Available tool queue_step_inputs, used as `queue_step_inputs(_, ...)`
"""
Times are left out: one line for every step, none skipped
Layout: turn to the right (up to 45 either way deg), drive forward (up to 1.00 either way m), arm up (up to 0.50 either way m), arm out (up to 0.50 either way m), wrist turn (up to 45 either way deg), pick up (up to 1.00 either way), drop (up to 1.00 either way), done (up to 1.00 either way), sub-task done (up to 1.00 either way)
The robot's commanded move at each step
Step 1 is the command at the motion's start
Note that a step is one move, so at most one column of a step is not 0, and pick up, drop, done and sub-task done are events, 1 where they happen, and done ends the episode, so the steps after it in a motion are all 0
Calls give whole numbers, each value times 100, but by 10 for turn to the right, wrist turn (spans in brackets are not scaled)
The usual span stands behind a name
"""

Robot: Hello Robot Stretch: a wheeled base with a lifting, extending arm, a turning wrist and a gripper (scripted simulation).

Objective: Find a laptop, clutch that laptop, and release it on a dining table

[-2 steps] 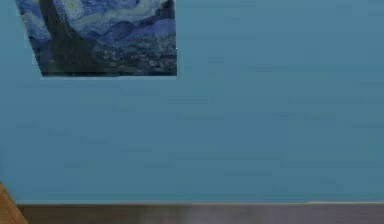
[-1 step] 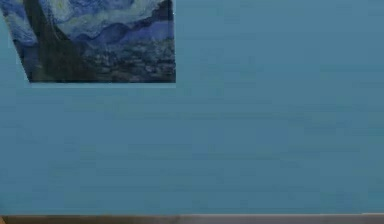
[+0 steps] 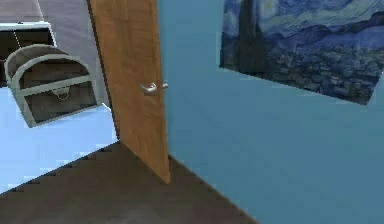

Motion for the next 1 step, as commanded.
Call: queue_step_inputs(-330,0,0,0,0,0,0,0,0)
